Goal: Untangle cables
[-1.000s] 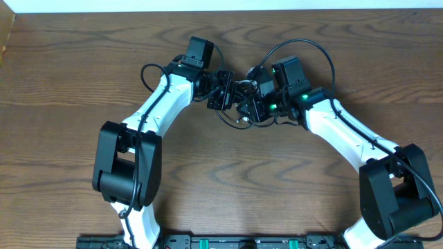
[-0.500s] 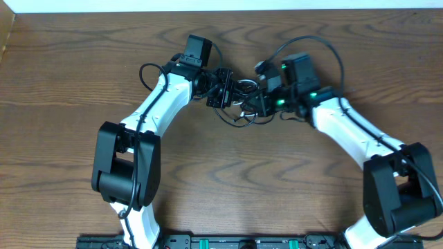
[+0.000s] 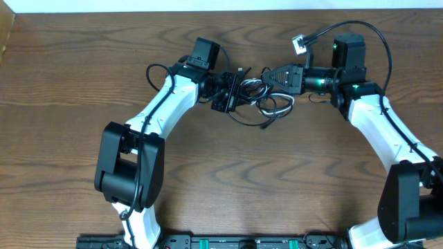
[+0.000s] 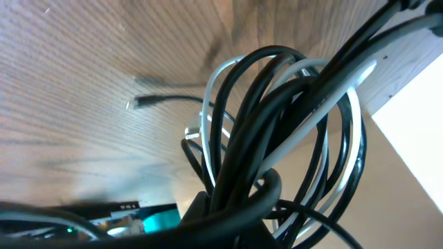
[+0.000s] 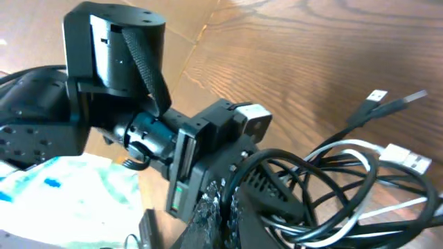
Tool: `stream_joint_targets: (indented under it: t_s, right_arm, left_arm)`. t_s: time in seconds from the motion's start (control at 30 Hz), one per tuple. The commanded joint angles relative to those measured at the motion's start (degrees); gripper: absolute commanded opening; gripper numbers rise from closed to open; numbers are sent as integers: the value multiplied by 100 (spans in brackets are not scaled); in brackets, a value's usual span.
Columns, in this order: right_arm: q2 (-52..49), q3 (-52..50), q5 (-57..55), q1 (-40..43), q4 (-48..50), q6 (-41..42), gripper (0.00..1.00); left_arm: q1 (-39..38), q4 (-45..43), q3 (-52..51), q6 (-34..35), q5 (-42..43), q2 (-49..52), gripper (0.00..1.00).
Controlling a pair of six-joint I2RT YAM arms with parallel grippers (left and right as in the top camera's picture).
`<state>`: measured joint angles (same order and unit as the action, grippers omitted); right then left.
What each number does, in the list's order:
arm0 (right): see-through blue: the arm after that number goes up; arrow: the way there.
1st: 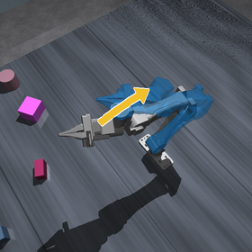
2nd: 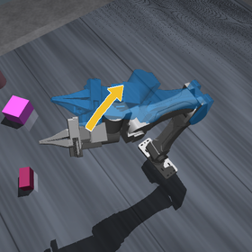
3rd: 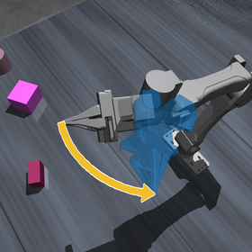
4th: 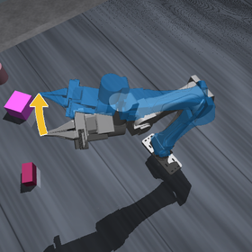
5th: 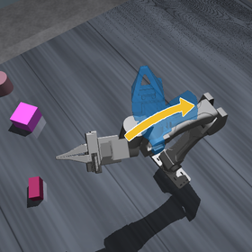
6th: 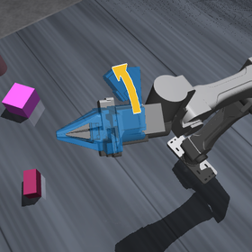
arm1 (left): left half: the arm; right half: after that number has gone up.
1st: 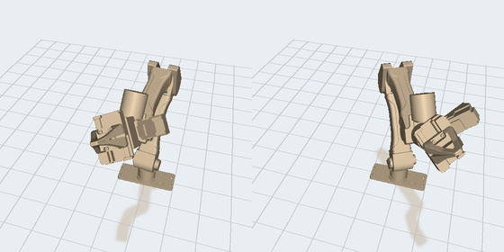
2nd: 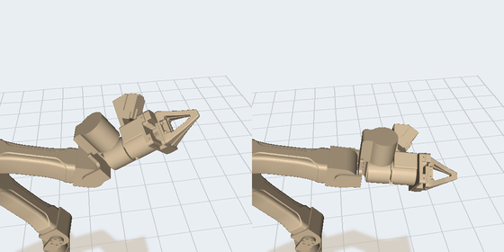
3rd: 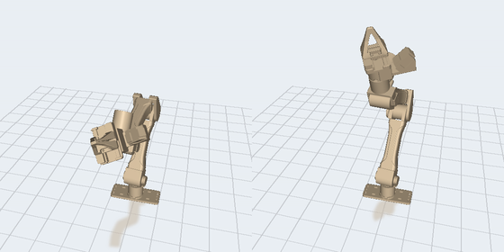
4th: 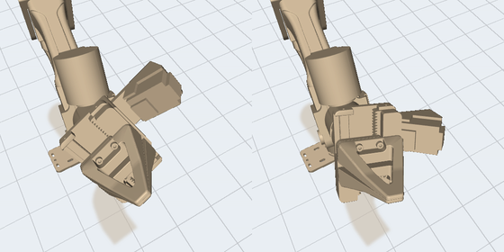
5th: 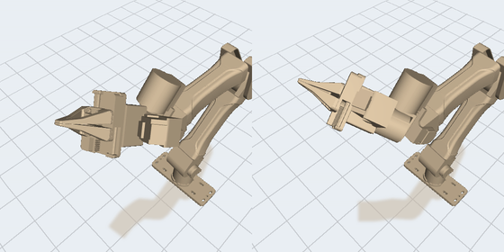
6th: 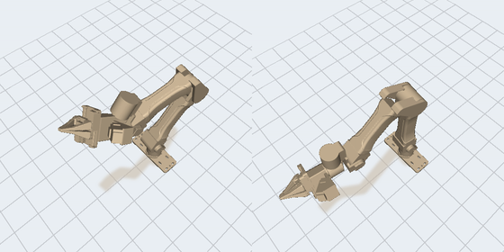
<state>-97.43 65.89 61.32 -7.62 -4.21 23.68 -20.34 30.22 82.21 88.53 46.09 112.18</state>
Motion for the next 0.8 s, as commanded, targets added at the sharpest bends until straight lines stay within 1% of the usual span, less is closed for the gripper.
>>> stream_joint_targets:
  t_s: [0.0,0.1,0.2,0.3,0.4,0.5,0.6,0.67,0.77]
  right_arm:
    - [153,140,-608,-39,-420,111,1]
    - [151,140,-1091,-199,-876,85,1]
    - [149,140,-999,-398,-927,144,1]
    - [149,140,-450,-549,-619,267,1]
    - [149,140,258,-553,-90,332,1]
    - [149,140,647,-442,400,765,1]
    - [149,140,726,-271,671,1235,1]
    - [149,140,708,-142,680,1287,1]
    - [149,140,588,24,531,1091,1]
  left_arm:
    - [-114,59,-24,-348,-221,44,8]
    - [-129,37,-24,-343,-223,44,8]
    - [-129,17,-26,-345,-321,44,8]
    - [-136,20,-26,-369,-553,44,8]
    - [-133,20,-24,-590,-654,44,8]
    - [-133,20,-24,-1069,-660,44,8]
    - [-133,20,-24,-1576,-675,44,7]
    - [-133,20,-24,-1993,-673,44,8]
    - [-133,20,-24,-2874,-669,44,8]
